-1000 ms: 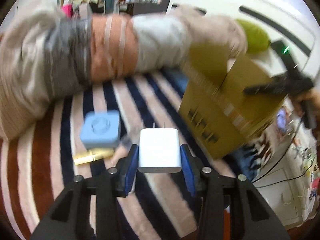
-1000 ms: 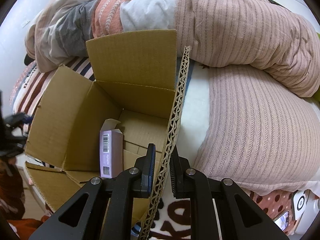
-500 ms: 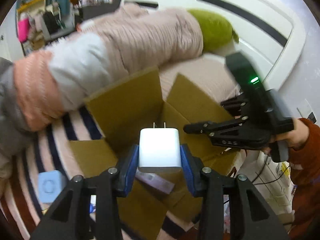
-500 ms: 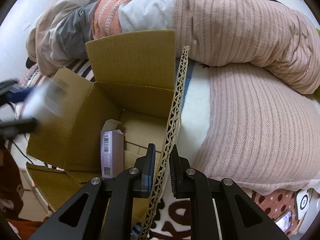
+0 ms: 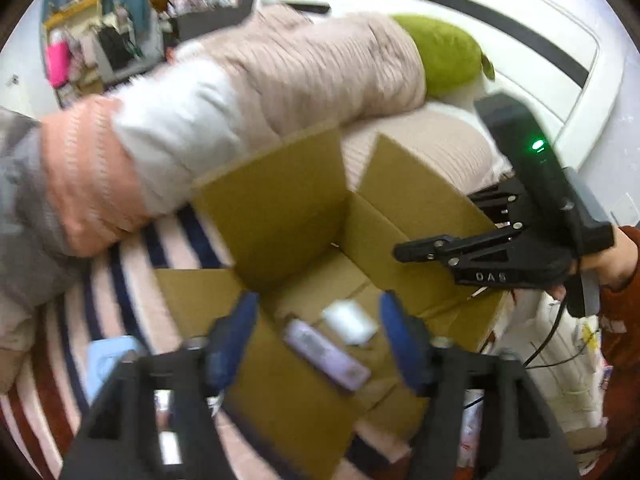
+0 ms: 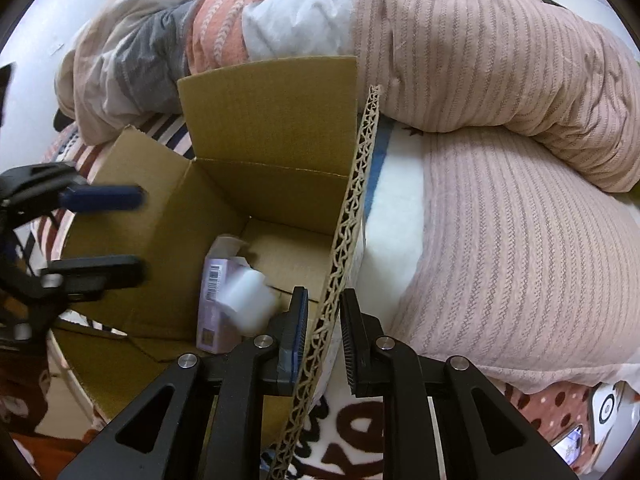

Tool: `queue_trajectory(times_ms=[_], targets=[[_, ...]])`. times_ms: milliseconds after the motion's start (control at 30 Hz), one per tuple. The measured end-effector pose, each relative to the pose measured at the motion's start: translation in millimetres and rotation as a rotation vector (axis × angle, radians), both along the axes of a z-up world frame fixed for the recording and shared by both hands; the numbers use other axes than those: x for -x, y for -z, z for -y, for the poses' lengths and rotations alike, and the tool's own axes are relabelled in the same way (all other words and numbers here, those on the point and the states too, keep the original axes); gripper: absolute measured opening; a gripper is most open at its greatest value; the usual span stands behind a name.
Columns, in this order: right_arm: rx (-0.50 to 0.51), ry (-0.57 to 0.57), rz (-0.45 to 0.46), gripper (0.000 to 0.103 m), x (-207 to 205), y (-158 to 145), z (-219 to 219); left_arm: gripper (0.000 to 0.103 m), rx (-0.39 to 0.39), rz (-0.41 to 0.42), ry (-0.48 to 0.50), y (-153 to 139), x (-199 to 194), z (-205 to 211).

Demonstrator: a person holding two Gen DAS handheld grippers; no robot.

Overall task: Organize rigid objects
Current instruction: 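Lower the charger into the cardboard box and open the left tool, then grasp the white earbud case with the left tool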

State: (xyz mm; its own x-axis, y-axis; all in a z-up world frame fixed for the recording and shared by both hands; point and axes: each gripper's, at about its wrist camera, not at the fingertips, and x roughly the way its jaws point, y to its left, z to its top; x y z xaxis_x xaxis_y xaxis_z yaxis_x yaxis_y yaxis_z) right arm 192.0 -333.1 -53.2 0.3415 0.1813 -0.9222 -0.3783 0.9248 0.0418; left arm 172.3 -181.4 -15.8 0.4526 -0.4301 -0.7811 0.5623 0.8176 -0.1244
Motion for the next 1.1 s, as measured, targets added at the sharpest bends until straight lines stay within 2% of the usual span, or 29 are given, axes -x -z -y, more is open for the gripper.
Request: queue_trajectory(times_ms=[133, 200, 367, 567, 667, 833, 867, 933, 1000, 1033, 1100], targets=[[-0.001, 0.006, -0.008, 0.012, -1.3, 1.2, -0.1, 0.074, 0.007, 0.067, -0.077, -6.5, 14.0, -53.9], [0.004, 0.005, -0.008, 0.012, -0.5, 1.7, -0.5, 0.08, 0.008, 0.079, -0.112, -1.7, 21.5, -81.4], [0.015, 0.004, -0.011, 0.012, -0.1, 2.5, -2.7, 0.082, 0.001, 0.026, -0.223, 35.6, 35.3, -146.8], [0.016, 0.01, -0.016, 0.012, -0.4, 3.4, -2.6, 0.082, -0.059, -0.059, -0.234, 97.4, 44.1, -171.0], [0.02, 0.013, -0.018, 0.012, -0.8, 4.2, -2.5, 0.082, -0.042, -0.093, -0.211, 118.6, 43.1, -175.4], [0.023, 0.01, -0.019, 0.012, -0.5, 4.6, -3.7, 0.082, -0.089, -0.131, -0.236, 149.9, 33.8, -170.6], [0.022, 0.01, -0.02, 0.012, -0.7, 4.7, -3.3, 0.079, -0.08, -0.143, -0.239, 154.5, 31.1, -170.7], [0.022, 0.01, -0.019, 0.012, -0.6, 4.5, -3.3, 0.064, -0.054, -0.17, -0.24, 161.8, 25.7, -169.9], [0.023, 0.012, -0.019, 0.012, -0.3, 4.4, -3.3, 0.045, -0.081, -0.168, -0.257, 165.4, 24.2, -168.0], [0.022, 0.011, -0.019, 0.012, -0.2, 4.4, -3.9, 0.041, -0.098, -0.169, -0.266, 166.2, 23.7, -167.5], [0.02, 0.009, -0.02, 0.012, -0.4, 4.6, -2.8, 0.04, -0.086, -0.182, -0.284, 164.1, 23.9, -169.2]])
